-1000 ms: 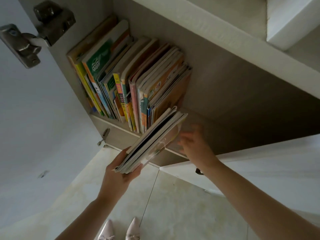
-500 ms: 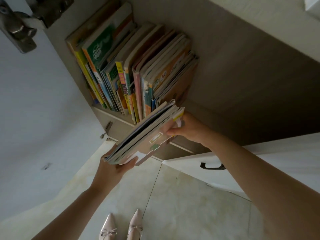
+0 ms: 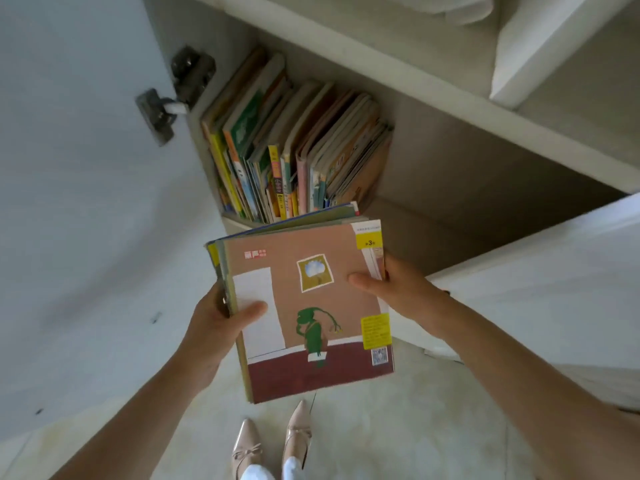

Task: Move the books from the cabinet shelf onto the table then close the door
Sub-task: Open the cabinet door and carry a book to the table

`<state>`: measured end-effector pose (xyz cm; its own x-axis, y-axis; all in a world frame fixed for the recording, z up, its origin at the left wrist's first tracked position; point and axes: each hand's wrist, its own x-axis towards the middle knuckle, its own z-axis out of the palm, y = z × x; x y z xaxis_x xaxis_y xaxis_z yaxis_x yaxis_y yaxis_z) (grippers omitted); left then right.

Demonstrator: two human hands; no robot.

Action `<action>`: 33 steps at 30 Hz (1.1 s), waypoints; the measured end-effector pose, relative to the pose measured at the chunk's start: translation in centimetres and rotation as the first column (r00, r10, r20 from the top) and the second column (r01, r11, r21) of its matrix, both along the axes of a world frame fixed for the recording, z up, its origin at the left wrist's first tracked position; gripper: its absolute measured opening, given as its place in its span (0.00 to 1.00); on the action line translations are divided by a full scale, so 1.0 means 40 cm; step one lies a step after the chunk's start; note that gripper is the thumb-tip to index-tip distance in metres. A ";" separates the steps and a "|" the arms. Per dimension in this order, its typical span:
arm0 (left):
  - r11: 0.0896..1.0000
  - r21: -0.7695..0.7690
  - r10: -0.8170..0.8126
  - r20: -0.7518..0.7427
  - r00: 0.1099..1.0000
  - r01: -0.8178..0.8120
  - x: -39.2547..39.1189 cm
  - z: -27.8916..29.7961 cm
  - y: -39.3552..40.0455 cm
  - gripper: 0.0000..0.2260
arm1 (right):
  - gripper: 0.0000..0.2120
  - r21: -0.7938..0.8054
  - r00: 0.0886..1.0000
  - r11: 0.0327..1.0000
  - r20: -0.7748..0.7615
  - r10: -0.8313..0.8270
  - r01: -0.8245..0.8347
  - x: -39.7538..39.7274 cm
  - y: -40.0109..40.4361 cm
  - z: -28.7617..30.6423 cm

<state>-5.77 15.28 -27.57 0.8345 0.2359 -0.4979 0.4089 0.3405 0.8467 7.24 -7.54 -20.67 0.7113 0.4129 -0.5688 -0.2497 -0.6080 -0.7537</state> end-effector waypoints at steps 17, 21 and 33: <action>0.969 -0.061 0.230 -0.150 0.962 -0.241 -0.462 0.451 -0.003 0.24 | 0.24 0.134 0.966 0.966 -0.167 -0.197 0.220 -0.496 0.071 0.345; 0.956 0.019 0.292 -0.132 0.947 -0.292 -0.571 0.483 -0.022 0.33 | 0.21 0.150 0.981 0.979 -0.155 -0.113 0.137 -0.573 0.072 0.377; 0.574 0.190 0.817 -0.063 0.573 -0.797 -0.877 0.566 -0.302 0.35 | 0.20 0.157 0.867 0.869 -0.103 0.488 -0.470 -0.675 0.081 0.451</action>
<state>-40.84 3.22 -4.93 0.1951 0.8462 -0.4959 0.1254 0.4800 0.8683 -19.77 -4.30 -2.64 0.3281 0.7553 -0.5674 -0.0561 -0.5840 -0.8098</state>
